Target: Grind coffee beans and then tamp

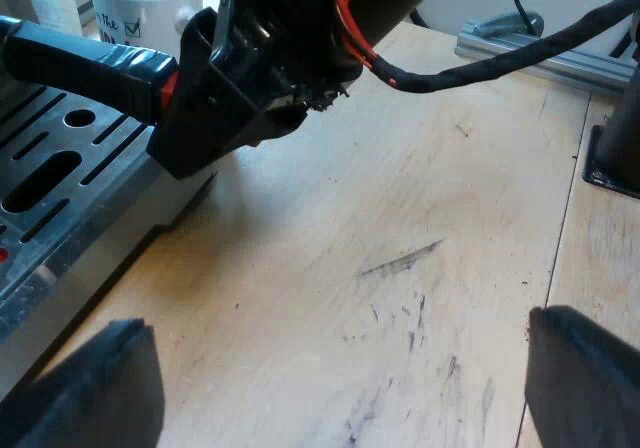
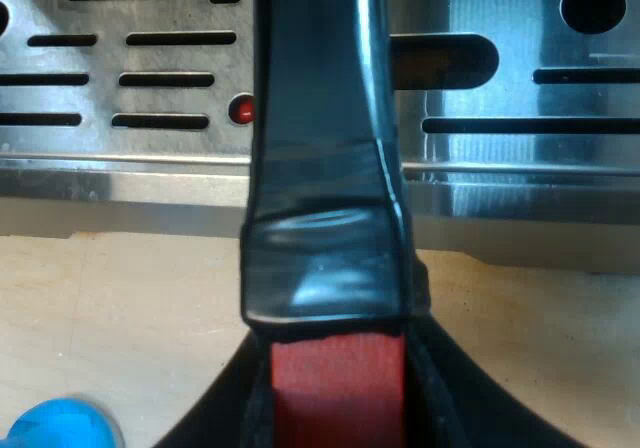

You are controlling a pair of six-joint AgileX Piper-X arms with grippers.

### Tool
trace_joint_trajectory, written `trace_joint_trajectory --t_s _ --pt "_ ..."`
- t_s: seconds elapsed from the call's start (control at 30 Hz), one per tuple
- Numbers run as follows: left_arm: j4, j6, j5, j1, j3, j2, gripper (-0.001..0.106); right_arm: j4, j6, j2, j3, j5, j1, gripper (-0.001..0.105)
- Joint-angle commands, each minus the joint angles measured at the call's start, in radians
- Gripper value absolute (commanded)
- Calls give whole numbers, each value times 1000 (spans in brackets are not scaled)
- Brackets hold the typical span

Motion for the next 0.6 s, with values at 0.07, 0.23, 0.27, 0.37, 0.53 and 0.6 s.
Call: trace_joint_trajectory --t_s 0.07,0.23,0.27,0.37,0.53,0.6 --pt "-17 -1 15 -3 -3 0 75 -36 -12 -3 -6 19 2 0" --pt "-17 -1 15 -3 -3 0 75 -36 -9 -7 -6 71 49 0" --pt "-17 -1 15 -3 -3 0 75 -34 -3 -7 -6 86 62 0" --pt "-17 -1 15 -3 -3 0 75 -21 11 -7 -6 104 80 0" --pt "-17 -1 17 -3 -3 0 75 29 45 -17 -6 109 81 0" --pt "-17 -1 17 -3 -3 0 75 51 54 -26 -6 111 81 0"
